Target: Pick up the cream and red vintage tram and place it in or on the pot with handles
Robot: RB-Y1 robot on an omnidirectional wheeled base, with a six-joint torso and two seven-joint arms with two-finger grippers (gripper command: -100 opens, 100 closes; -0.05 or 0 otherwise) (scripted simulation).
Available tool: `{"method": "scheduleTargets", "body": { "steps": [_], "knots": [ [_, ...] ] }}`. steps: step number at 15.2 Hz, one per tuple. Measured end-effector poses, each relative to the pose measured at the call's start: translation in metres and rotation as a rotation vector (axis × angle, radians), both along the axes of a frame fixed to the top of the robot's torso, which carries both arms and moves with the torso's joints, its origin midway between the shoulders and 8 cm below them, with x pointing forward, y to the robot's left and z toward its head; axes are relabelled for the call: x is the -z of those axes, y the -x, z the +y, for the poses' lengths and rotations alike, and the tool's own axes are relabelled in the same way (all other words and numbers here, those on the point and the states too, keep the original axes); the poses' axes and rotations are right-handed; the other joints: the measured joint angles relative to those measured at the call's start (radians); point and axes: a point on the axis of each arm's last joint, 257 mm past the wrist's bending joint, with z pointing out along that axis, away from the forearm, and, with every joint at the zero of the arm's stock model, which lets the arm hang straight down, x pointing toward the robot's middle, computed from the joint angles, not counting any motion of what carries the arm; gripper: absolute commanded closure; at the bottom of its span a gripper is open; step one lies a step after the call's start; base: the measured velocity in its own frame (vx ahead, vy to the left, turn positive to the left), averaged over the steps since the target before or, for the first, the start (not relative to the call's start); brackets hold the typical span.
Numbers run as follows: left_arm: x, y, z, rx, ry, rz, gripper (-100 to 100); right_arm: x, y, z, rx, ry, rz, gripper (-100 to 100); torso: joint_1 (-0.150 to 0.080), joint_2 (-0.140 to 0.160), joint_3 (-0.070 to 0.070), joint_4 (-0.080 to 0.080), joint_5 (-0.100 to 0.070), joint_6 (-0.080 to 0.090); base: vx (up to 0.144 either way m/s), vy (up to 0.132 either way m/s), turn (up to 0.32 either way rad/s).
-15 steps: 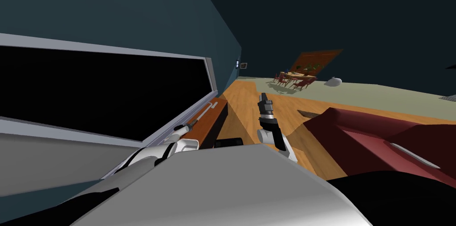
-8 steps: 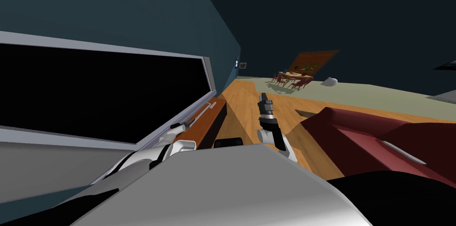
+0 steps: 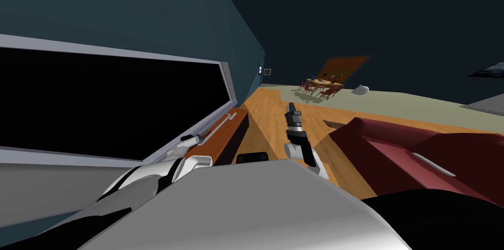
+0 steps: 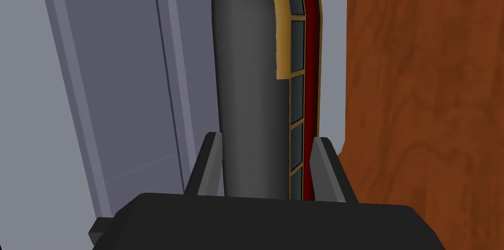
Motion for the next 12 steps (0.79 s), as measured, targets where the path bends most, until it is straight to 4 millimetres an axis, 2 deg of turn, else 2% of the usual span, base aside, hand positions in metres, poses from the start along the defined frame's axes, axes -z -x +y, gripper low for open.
{"method": "scheduleTargets", "body": {
  "steps": [3,6,12],
  "knots": [
    [-0.019,0.002,0.025,-0.022,-0.019,0.003,100,0.000,0.000,0.000,0.000,0.000,0.000,0,-0.004,0.004,0.002,0.001,-0.001,-0.001,-0.056,-0.100,0.004],
    [-0.031,0.004,0.037,-0.034,-0.025,0.010,100,0.000,0.000,0.000,0.000,0.000,0.000,0,-0.003,0.004,0.002,0.001,-0.001,-0.001,-0.061,-0.083,0.002],
    [-0.054,0.019,0.067,-0.068,-0.036,0.057,100,0.000,0.000,0.000,0.000,0.000,0.000,0,-0.007,0.012,0.007,0.003,-0.003,-0.003,-0.127,-0.113,0.046]
  ]
}}
